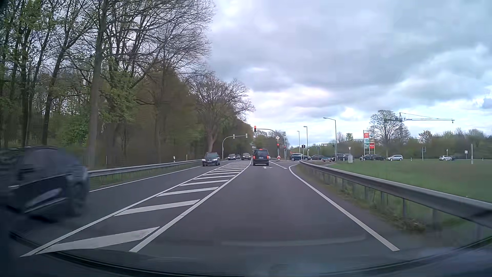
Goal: Follow the waypoints while adhering to traffic rules and regulations
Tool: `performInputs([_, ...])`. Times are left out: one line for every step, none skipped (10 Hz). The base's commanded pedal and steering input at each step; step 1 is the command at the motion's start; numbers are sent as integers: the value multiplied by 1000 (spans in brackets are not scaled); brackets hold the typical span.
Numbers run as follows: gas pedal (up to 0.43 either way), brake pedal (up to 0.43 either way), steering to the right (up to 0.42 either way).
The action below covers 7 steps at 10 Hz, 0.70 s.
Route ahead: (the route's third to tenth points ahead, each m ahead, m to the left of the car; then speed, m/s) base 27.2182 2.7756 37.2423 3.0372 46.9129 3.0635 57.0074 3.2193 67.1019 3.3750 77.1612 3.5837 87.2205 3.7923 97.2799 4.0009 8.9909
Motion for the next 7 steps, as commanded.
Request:
performInputs([0,0,-2])
performInputs([0,0,-2])
performInputs([0,0,-2])
performInputs([0,0,-2])
performInputs([0,6,-2])
performInputs([0,0,-2])
performInputs([0,0,-2])
